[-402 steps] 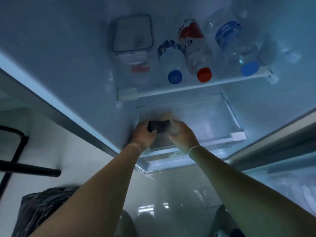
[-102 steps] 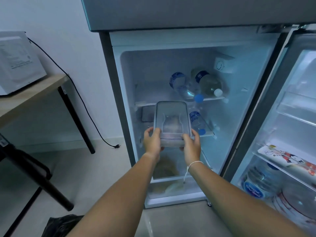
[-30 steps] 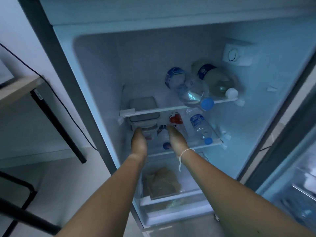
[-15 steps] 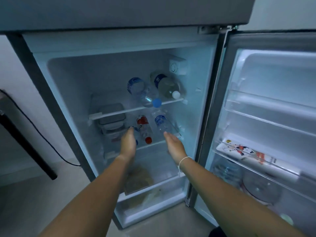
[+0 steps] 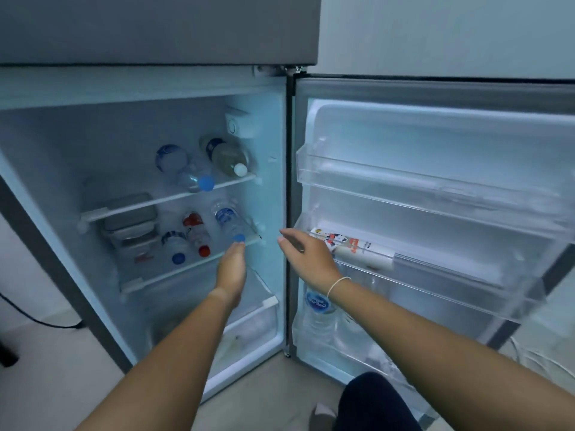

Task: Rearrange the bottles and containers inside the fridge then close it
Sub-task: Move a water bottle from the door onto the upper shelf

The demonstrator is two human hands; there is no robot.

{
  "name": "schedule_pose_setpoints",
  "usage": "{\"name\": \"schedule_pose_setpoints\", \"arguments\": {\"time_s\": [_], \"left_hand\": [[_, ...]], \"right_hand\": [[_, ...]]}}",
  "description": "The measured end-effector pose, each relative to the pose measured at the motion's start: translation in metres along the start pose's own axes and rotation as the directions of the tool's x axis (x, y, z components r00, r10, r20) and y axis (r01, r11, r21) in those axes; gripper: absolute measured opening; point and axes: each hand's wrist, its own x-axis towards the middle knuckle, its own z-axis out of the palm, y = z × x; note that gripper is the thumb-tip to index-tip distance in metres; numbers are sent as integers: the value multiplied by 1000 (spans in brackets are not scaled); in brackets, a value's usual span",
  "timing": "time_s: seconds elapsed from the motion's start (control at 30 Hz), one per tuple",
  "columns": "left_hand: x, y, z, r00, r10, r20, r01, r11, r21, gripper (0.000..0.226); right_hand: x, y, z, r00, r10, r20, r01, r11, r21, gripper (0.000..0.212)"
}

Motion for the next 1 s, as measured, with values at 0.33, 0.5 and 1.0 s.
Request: {"name": "schedule_pose_setpoints", "arguments": {"time_s": [0.33,0.5,1.0], "left_hand": [[-36,-10,52,989,-37,141,14,986,164,47],[-35,-12,68,982,4,188,-65,946,317,48],[-11,-17,130,891,76,447,-291,852,434,41]], "right_hand": [[-30,6,-73,950,-308,-58,233,819,-524,35],[-16,19,-102,983,-120,141,185,683,-707,55],[14,35,-119,930,5,367,241,746,-620,47]]}}
